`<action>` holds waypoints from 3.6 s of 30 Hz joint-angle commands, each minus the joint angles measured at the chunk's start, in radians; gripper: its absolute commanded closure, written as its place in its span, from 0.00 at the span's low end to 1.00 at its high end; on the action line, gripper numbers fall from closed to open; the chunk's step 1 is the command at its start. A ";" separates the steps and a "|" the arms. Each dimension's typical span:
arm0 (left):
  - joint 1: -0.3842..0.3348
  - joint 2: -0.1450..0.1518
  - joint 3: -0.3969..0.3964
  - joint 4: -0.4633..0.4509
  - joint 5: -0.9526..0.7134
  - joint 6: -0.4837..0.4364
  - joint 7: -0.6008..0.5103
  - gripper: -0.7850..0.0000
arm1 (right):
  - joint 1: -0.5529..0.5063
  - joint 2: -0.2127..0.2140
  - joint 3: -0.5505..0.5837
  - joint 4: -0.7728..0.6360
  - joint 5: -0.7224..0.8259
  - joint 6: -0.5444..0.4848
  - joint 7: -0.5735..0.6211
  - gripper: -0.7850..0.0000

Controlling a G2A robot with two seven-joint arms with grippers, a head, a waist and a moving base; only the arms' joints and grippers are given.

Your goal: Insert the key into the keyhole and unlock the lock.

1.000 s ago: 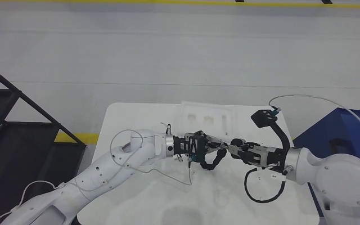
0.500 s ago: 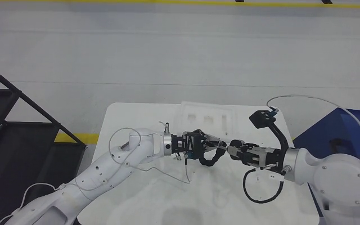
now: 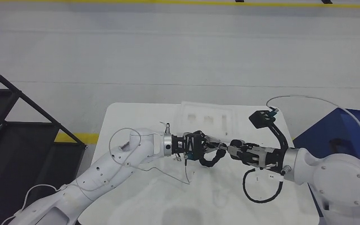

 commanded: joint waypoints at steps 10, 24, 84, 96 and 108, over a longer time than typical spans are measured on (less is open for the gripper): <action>0.012 -0.009 -0.018 0.001 0.018 -0.014 0.003 1.00 | 0.003 0.007 -0.011 0.000 -0.012 0.009 -0.004 1.00; 0.026 -0.019 -0.044 0.000 0.034 -0.029 0.004 1.00 | 0.011 0.014 -0.023 0.000 -0.011 0.013 -0.010 1.00; 0.048 -0.054 -0.089 -0.021 0.131 -0.105 0.001 1.00 | 0.120 0.045 -0.114 0.029 -0.046 0.064 0.064 1.00; 0.040 -0.068 -0.077 -0.010 0.110 -0.130 -0.009 1.00 | 0.168 0.045 -0.167 0.056 -0.064 0.078 0.063 1.00; 0.040 -0.084 -0.083 0.059 -0.041 -0.192 -0.070 1.00 | 0.188 0.045 -0.165 0.070 -0.044 0.062 0.012 0.00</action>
